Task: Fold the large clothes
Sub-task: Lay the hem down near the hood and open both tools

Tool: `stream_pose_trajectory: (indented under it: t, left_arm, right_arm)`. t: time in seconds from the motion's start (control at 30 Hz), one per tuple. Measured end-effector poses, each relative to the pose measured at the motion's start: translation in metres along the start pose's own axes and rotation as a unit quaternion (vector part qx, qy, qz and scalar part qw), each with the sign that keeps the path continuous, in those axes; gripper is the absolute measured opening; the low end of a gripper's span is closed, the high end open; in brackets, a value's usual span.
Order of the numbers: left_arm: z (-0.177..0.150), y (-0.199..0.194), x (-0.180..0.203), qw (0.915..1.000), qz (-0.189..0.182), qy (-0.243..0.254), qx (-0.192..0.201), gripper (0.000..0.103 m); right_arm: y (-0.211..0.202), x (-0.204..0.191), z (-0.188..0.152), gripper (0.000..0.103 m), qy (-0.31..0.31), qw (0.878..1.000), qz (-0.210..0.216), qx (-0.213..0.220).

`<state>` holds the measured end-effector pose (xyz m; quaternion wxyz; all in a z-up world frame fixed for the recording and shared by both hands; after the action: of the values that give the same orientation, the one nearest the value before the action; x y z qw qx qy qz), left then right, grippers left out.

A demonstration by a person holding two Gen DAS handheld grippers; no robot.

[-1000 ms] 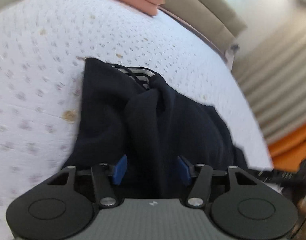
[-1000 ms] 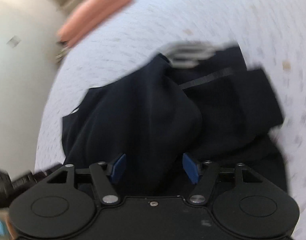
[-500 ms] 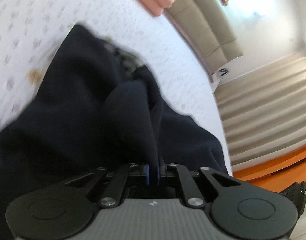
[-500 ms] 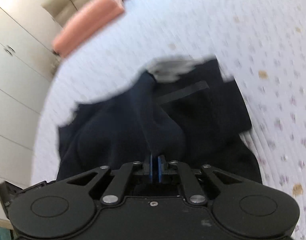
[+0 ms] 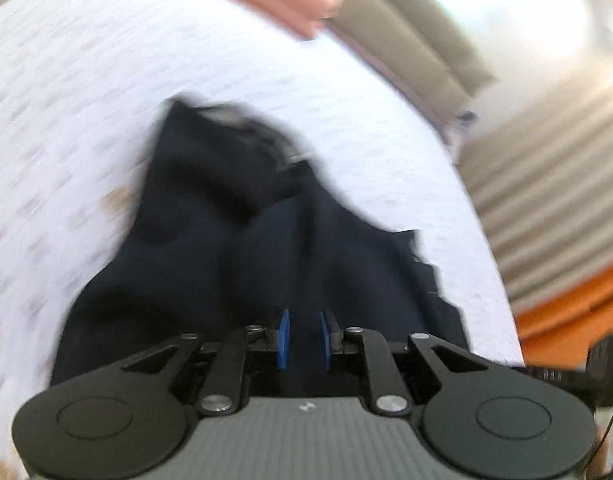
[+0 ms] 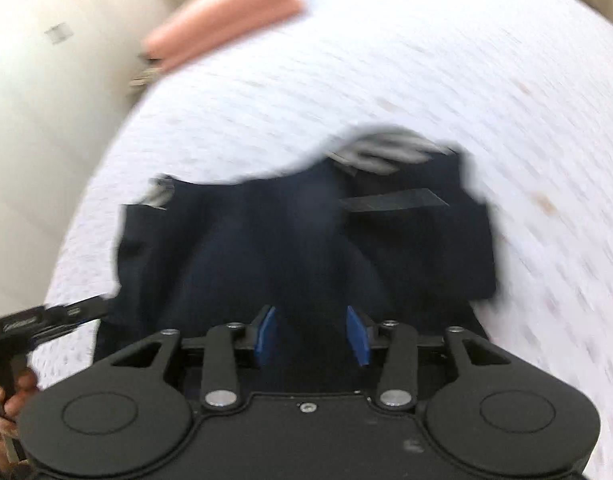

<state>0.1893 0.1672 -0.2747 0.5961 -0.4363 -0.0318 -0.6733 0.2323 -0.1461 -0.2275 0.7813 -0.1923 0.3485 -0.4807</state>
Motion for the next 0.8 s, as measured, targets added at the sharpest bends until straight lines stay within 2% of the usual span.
stream_pose_trajectory:
  t: [0.07,0.1,0.13,0.2,0.23,0.27,0.33,0.37,0.4,0.47,0.53,0.6,0.67,0.77,0.8]
  left_arm:
    - [-0.005,0.023,0.033,0.9993,-0.035,0.011,-0.011,0.017]
    - [-0.011,0.041,0.046,0.9986,-0.041,0.023,-0.024,0.017]
    - [-0.019,0.053,0.053,0.9978,-0.036,0.042,-0.036,0.017]
    - [-0.044,0.07,0.054,0.9946,-0.002,0.087,-0.056,0.02]
    - [-0.053,0.082,0.044,0.9928,0.02,0.098,-0.066,0.016]
    - [-0.06,0.091,0.03,0.9927,0.037,0.092,-0.068,0.01]
    - [-0.059,0.089,0.012,0.998,0.021,0.007,-0.059,0.009]
    - [-0.055,0.083,0.007,0.9979,0.018,-0.028,-0.056,0.01]
    - [-0.049,0.075,0.004,0.9982,0.027,-0.031,-0.043,0.01]
    - [-0.036,0.055,-0.001,0.9978,0.066,0.001,-0.009,0.009]
    - [-0.028,0.042,-0.002,0.9978,0.065,0.003,0.009,0.01]
    - [-0.025,0.037,-0.013,0.9966,0.078,-0.013,0.022,0.012]
    - [-0.03,0.04,-0.03,0.9926,0.12,-0.011,0.016,0.012]
    - [-0.035,0.045,-0.029,0.9925,0.12,-0.017,0.018,0.011]
    - [-0.036,0.043,-0.024,0.9933,0.115,-0.003,0.015,0.012]
  right_arm:
    - [0.024,-0.021,-0.003,0.051,-0.029,1.0,0.011,0.006]
    - [0.04,-0.029,-0.007,0.044,-0.044,0.999,0.014,0.006]
    - [0.057,-0.036,-0.014,0.031,-0.063,0.998,0.014,0.004]
    - [0.093,-0.033,-0.041,0.027,-0.107,0.994,-0.004,-0.027]
    - [0.101,-0.027,-0.055,0.024,-0.12,0.992,-0.011,-0.038]
    - [0.103,-0.023,-0.057,0.022,-0.132,0.991,-0.006,-0.016]
    - [0.095,-0.021,-0.051,0.017,-0.153,0.988,0.005,-0.021]
    - [0.085,-0.016,-0.042,0.014,-0.153,0.988,0.006,-0.02]
    - [0.079,-0.012,-0.035,0.015,-0.15,0.989,0.008,-0.015]
    - [0.062,-0.001,-0.014,0.02,-0.15,0.988,-0.01,0.017]
    - [0.057,0.008,-0.004,0.021,-0.155,0.987,-0.014,0.034]
    - [0.068,0.015,-0.014,0.02,-0.175,0.984,-0.024,0.018]
    - [0.09,0.029,-0.037,0.018,-0.207,0.977,-0.052,-0.018]
    - [0.092,0.03,-0.04,0.016,-0.21,0.975,-0.065,-0.01]
    - [0.085,0.027,-0.036,0.016,-0.2,0.977,-0.067,-0.005]
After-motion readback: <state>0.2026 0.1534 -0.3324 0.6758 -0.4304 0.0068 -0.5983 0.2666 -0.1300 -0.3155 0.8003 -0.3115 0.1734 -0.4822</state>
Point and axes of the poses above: each gripper's, at about its wrist camera, not at the fingertips, and y roughly the way its jaws point, x to its right, z to its top, the point moved 9 cm from there along y, roughly the way its jaws point, and after that the axes turned 15 degrees about x, right-handed, at the moved point
